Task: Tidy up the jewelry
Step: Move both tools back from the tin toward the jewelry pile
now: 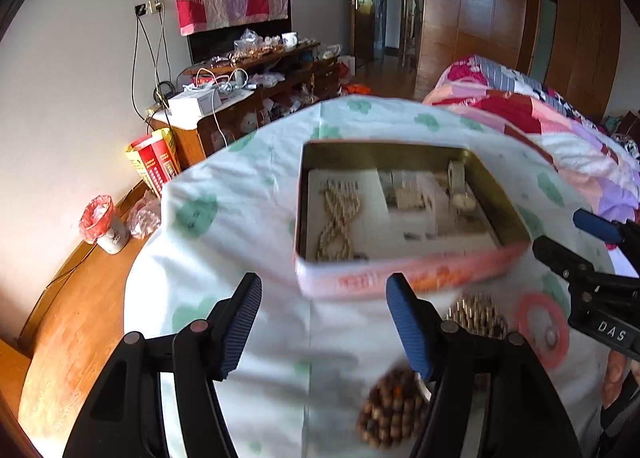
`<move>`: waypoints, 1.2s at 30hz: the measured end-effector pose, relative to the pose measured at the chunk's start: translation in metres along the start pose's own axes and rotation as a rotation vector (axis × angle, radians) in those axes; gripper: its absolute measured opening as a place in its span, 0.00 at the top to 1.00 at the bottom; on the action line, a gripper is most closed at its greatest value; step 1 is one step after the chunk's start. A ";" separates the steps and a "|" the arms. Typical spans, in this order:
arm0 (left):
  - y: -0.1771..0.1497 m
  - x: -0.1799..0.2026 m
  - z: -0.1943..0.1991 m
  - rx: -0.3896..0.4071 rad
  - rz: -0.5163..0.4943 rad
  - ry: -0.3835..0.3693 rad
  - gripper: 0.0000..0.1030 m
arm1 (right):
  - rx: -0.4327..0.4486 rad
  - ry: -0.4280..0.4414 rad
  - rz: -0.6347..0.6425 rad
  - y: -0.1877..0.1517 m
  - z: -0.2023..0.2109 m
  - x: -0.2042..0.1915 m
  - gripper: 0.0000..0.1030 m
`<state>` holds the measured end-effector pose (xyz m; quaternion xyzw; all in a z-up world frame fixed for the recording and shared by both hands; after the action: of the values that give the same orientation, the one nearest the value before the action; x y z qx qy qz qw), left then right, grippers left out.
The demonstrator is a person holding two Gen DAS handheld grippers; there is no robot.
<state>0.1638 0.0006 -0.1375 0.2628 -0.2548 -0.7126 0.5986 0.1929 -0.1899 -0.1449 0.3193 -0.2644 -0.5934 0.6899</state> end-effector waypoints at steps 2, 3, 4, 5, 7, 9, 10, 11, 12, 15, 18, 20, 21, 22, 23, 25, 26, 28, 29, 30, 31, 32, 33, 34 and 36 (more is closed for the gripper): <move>-0.011 0.001 0.005 -0.009 0.007 -0.010 0.37 | -0.002 -0.001 0.004 -0.009 0.005 -0.002 0.22; -0.015 0.003 0.007 -0.012 0.009 -0.020 0.37 | -0.004 -0.002 0.005 -0.012 0.007 -0.002 0.22; -0.018 0.005 0.009 -0.013 0.006 -0.026 0.37 | -0.006 -0.003 0.004 -0.017 0.010 -0.002 0.22; -0.022 0.006 0.011 -0.014 -0.001 -0.024 0.37 | -0.009 -0.002 0.001 -0.021 0.012 -0.002 0.22; -0.030 0.006 0.012 -0.023 -0.020 -0.010 0.37 | -0.016 -0.002 0.002 -0.030 0.016 -0.001 0.22; -0.041 0.005 0.010 -0.043 -0.017 -0.014 0.37 | -0.021 -0.012 0.009 -0.037 0.020 0.001 0.22; -0.047 0.005 0.010 -0.052 -0.014 -0.017 0.37 | -0.025 -0.019 0.009 -0.041 0.021 0.003 0.22; -0.053 0.004 0.010 -0.061 -0.010 -0.020 0.37 | -0.027 -0.023 0.004 -0.045 0.023 0.006 0.22; -0.056 0.003 0.010 -0.067 -0.009 -0.020 0.37 | -0.029 -0.026 -0.003 -0.048 0.024 0.009 0.22; -0.066 0.007 0.013 -0.074 -0.009 -0.037 0.37 | -0.042 -0.041 -0.030 -0.057 0.025 0.020 0.22; -0.066 0.017 0.017 -0.066 -0.030 -0.056 0.37 | -0.056 -0.052 -0.045 -0.064 0.024 0.027 0.22; -0.066 0.023 0.016 -0.065 -0.053 -0.062 0.37 | -0.058 -0.050 -0.048 -0.066 0.024 0.027 0.22; -0.068 0.025 0.014 -0.075 -0.059 -0.062 0.37 | -0.057 -0.049 -0.044 -0.066 0.024 0.026 0.22; -0.070 0.026 0.011 -0.084 -0.061 -0.070 0.37 | -0.054 -0.050 -0.038 -0.066 0.024 0.024 0.22; -0.072 0.026 0.008 -0.091 -0.064 -0.070 0.37 | -0.050 -0.051 -0.032 -0.066 0.024 0.023 0.22; -0.075 0.024 0.006 -0.087 -0.076 -0.052 0.36 | -0.050 -0.050 -0.029 -0.067 0.024 0.022 0.21; -0.075 0.019 0.005 -0.088 -0.078 -0.026 0.35 | -0.053 -0.050 -0.031 -0.068 0.023 0.022 0.21; -0.074 0.003 0.003 -0.094 -0.056 0.024 0.35 | -0.060 -0.050 -0.035 -0.071 0.020 0.023 0.21; -0.074 -0.005 0.002 -0.096 -0.041 0.033 0.35 | -0.064 -0.052 -0.038 -0.072 0.019 0.024 0.21; -0.073 -0.008 0.001 -0.098 -0.024 0.012 0.33 | -0.067 -0.053 -0.041 -0.073 0.018 0.025 0.21; -0.073 -0.012 0.001 -0.102 -0.010 -0.002 0.32 | -0.068 -0.054 -0.042 -0.074 0.018 0.025 0.21; -0.072 -0.016 0.002 -0.098 -0.008 0.012 0.32 | -0.070 -0.056 -0.046 -0.074 0.017 0.026 0.21; -0.071 -0.019 0.003 -0.095 -0.013 0.030 0.32 | -0.071 -0.056 -0.047 -0.074 0.017 0.026 0.21; -0.070 -0.021 0.003 -0.093 -0.020 0.037 0.32 | -0.072 -0.056 -0.050 -0.075 0.017 0.027 0.21; -0.070 -0.024 0.004 -0.089 -0.018 0.041 0.32 | -0.075 -0.059 -0.050 -0.076 0.016 0.027 0.21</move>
<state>0.1143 0.0354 -0.1803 0.2527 -0.2083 -0.7230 0.6083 0.1358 -0.2260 -0.1915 0.2820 -0.2539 -0.6292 0.6783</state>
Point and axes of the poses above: each gripper's, at about its wrist camera, not at the fingertips, and z roughly against the way its jaws point, x to its right, y to its top, the point moved 9 cm from there along -z, roughly the way its jaws point, and after that the axes turned 5 degrees about -z, right-handed, at the moved point
